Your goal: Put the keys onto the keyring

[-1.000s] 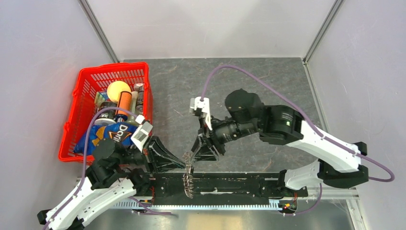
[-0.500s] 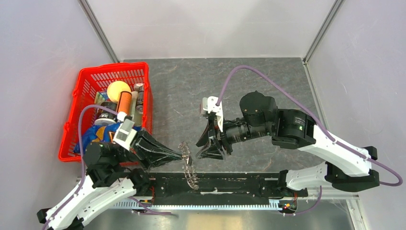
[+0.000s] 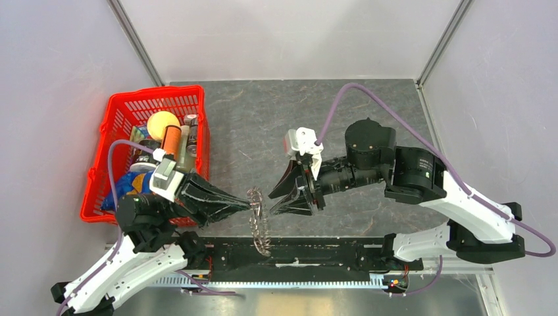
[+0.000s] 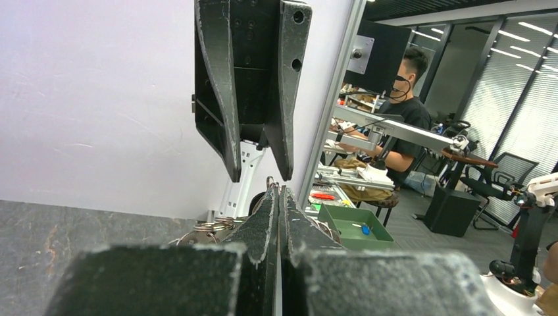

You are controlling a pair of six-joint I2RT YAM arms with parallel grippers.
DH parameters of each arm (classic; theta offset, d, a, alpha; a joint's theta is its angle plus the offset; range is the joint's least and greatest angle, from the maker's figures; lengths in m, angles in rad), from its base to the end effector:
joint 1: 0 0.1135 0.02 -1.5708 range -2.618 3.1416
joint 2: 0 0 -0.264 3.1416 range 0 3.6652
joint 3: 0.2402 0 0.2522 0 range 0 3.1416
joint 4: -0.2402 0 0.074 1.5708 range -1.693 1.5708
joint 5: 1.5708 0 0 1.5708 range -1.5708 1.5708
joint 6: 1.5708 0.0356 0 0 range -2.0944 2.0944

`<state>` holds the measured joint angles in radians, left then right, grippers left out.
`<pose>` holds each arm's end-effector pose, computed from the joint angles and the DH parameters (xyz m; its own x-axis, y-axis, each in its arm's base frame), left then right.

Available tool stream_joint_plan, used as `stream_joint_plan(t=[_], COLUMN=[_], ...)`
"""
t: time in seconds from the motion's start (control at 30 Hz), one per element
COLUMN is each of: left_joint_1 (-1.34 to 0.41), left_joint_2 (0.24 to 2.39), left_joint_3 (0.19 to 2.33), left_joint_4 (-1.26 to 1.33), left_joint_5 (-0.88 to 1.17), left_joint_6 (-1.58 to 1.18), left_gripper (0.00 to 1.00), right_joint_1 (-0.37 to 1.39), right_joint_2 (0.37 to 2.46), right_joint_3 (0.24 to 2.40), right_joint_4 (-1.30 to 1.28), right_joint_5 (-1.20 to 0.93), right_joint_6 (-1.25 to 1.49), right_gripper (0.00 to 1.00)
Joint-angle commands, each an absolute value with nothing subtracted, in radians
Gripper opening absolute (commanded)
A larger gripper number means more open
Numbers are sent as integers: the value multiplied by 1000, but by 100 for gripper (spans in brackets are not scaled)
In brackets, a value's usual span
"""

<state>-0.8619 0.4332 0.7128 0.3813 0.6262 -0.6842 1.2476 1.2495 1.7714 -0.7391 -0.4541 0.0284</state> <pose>0.0365 -0.0747 0.4127 -0.2695 -0.4725 -0.8391 0.9626 -0.1579 -0.2202 0.0559 0.2160 0.5153 -0.0965 -0.2077 -0.9734 -0.9858 -0.1149 0.1222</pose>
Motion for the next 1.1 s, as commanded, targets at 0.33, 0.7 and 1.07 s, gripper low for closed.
stream_joint_plan(t=[0.33, 0.7, 1.07], left_joint_1=[-866, -866, -865], left_joint_2=[448, 440, 442], left_joint_3=[705, 703, 703], left_joint_4=[518, 518, 518], left_joint_5=[585, 583, 577], left_joint_6=[-716, -713, -709], left_gripper=[2, 2, 2], right_joint_1=[1249, 1249, 1249], right_joint_2=[1335, 1373, 1355], right_joint_3=[1934, 1967, 1952], right_joint_4=[-716, -747, -755], right_joint_5=[-469, -494, -499], right_joint_6=[8, 13, 18], right_gripper=[37, 29, 12])
